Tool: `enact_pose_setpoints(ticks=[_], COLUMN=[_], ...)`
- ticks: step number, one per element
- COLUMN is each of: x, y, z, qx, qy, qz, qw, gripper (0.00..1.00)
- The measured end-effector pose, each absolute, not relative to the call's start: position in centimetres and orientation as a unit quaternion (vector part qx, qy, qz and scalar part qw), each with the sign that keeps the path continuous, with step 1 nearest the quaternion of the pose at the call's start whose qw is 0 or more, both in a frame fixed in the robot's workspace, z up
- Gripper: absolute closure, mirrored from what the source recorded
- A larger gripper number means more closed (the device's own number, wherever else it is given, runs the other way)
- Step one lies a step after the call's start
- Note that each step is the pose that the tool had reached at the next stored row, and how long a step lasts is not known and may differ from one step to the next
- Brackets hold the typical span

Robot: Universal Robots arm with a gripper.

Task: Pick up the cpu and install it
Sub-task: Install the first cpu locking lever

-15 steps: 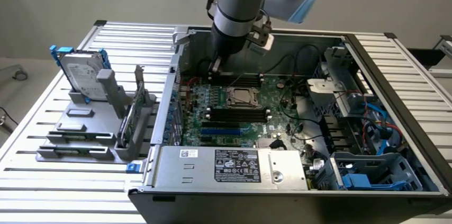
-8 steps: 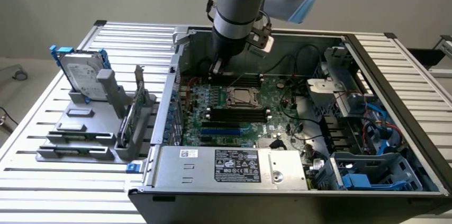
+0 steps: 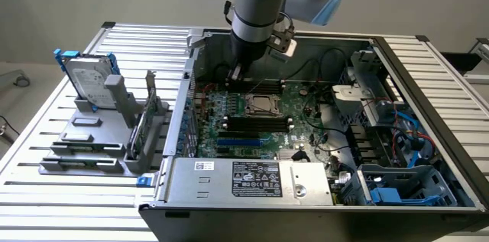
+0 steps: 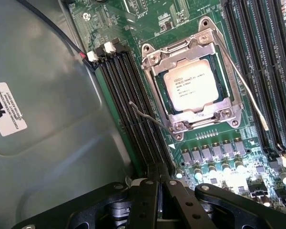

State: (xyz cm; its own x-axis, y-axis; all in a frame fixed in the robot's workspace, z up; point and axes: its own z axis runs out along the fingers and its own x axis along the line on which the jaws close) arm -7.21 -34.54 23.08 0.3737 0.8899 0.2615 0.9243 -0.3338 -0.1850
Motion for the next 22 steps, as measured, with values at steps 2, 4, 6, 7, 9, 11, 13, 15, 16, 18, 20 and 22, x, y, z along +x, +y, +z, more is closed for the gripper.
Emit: enact_pose_setpoints(ticks=[2, 4, 6, 7, 9, 11, 13, 15, 16, 18, 20, 22], x=[-7.2, -7.1, -7.1, -7.1, -7.1, -7.1, -7.1, -7.1, -7.1, -7.1, -7.1, -7.1], y=[-34.4, -34.3, -34.2, -34.2, -34.2, -34.1, -34.0, -33.9, -33.8, -33.7, -33.7, -33.7], z=[23.0, 23.0, 22.9, 22.9, 22.8, 22.7, 22.7, 22.5, 22.5, 22.3, 22.2, 22.0], qx=[-0.817, -0.819, -0.821, -0.823, -0.825, -0.827, -0.829, -0.830, -0.831, -0.833, -0.835, -0.836], qy=[-0.555, -0.553, -0.550, -0.549, -0.546, -0.543, -0.541, -0.539, -0.538, -0.536, -0.533, -0.531], qz=[-0.058, -0.060, -0.062, -0.064, -0.066, -0.069, -0.071, -0.074, -0.075, -0.076, -0.078, -0.080], qw=[0.146, 0.141, 0.137, 0.135, 0.131, 0.127, 0.124, 0.121, 0.120, 0.117, 0.114, 0.110], gripper=[0.89, 0.89, 0.89, 0.89, 0.89, 0.89, 0.89, 0.89, 0.89, 0.89, 0.89, 0.89])
